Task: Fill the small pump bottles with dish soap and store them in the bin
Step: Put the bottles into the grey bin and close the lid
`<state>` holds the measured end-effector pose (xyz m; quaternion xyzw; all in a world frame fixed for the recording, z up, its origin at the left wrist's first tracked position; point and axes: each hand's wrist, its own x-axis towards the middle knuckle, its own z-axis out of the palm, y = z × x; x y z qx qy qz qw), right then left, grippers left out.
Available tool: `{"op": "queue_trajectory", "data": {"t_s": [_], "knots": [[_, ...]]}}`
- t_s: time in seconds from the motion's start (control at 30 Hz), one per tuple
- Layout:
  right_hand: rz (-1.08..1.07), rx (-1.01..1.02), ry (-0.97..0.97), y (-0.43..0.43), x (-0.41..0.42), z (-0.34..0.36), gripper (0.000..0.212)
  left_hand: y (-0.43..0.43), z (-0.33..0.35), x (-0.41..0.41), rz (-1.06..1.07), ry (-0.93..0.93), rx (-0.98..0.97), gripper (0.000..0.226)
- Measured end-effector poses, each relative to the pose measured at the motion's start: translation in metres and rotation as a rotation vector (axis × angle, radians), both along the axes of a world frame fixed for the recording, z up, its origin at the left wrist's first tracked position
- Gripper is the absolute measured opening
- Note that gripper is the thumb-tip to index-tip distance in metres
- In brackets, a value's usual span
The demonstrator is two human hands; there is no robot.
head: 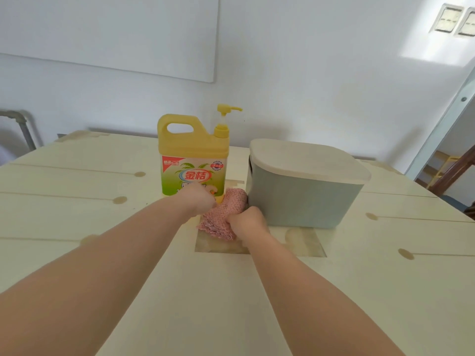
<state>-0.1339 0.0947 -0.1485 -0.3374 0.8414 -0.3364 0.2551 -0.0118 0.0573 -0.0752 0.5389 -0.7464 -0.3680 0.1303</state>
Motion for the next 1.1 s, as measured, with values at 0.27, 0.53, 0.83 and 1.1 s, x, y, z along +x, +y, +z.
{"op": "queue_trajectory", "data": {"t_s": [0.27,0.53,0.83,1.1], "knots": [[-0.052,-0.153,-0.389,0.033,-0.033,0.016,0.02,0.0,-0.002,-0.019,0.098,0.199,0.105,0.03],[-0.241,-0.106,-0.473,0.119,-0.141,0.026,0.009,0.026,0.032,-0.078,0.258,0.575,0.026,0.053],[-0.666,-0.401,-0.334,0.149,-0.231,0.04,0.002,0.028,0.041,-0.117,0.176,0.442,-0.219,0.052],[-0.542,-0.796,-0.62,0.099,-0.263,0.023,0.028,0.015,0.034,-0.12,0.174,0.456,-0.17,0.047]]}}
